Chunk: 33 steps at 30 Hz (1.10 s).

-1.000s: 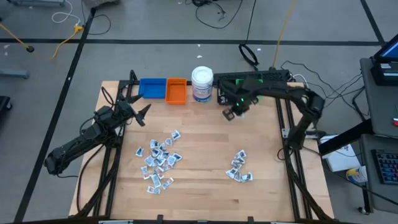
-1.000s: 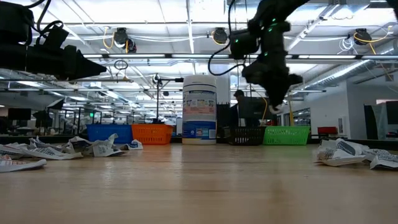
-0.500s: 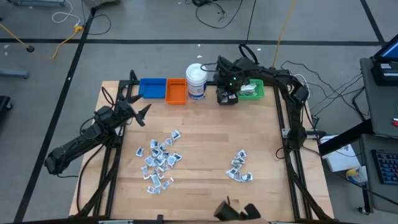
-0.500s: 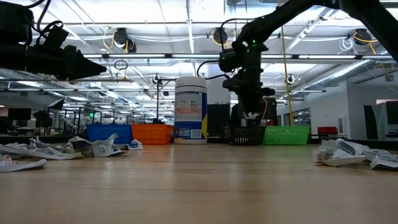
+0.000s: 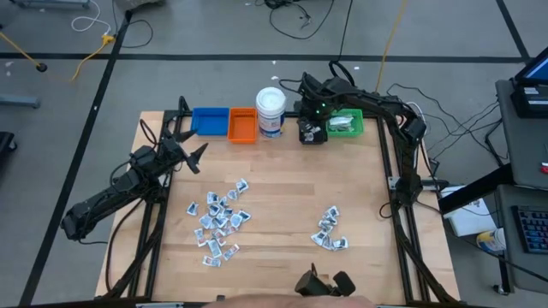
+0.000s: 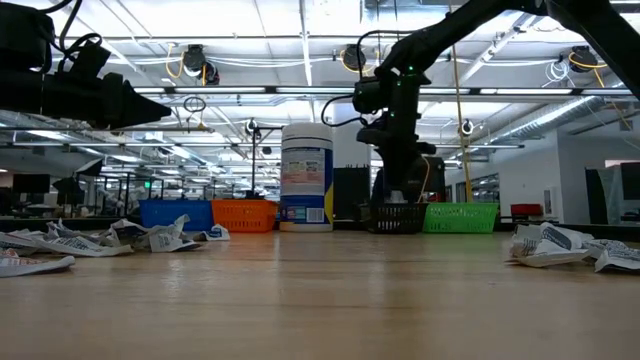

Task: Pick & Place First Aid Supplies
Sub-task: Put the towelette pack into the black bin

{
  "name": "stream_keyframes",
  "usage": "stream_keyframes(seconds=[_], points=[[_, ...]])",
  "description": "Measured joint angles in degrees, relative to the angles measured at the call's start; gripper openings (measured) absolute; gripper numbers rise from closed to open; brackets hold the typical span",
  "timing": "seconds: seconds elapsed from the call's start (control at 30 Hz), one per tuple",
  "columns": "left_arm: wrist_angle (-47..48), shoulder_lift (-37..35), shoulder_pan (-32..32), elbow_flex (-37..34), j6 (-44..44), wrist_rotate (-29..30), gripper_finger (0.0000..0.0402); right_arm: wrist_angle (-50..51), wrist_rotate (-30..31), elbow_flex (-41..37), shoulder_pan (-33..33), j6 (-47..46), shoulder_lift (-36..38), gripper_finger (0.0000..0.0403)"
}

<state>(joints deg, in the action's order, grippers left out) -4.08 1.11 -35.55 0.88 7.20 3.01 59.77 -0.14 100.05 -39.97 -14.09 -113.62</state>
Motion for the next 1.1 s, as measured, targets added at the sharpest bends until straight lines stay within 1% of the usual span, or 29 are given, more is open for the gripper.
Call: stream_keyframes(seconds=[0.2, 0.33, 0.43, 0.6, 0.93, 1.1], points=[[-0.02, 0.00, 0.01, 0.00, 0.00, 0.00, 0.0310, 0.04, -0.07, -0.04, 0.11, -0.13, 0.00, 0.0143], [0.00, 0.01, 0.02, 0.00, 0.00, 0.00, 0.0310, 0.09, -0.09, -0.04, 0.57, -0.20, 0.00, 0.0165], [0.00, -0.01, 0.02, 0.00, 0.00, 0.00, 0.0310, 1.67, 0.04, -0.07, 1.41, -1.25, 0.42, 0.0167], [-0.01, 0.00, 0.02, 0.00, 0.00, 0.00, 0.0310, 5.59, 0.06, -0.09, 4.30, -4.63, 2.32, 0.0159], [-0.02, 0.01, 0.00, -0.01, 0.00, 0.00, 0.0310, 12.55, 0.08, -0.13, 13.18, -14.71, 3.92, 0.0150], [-0.01, 0.00, 0.02, 0.01, 0.00, 0.00, 0.0310, 11.97, 0.06, -4.35, 18.26, -19.05, 8.15, 0.0150]])
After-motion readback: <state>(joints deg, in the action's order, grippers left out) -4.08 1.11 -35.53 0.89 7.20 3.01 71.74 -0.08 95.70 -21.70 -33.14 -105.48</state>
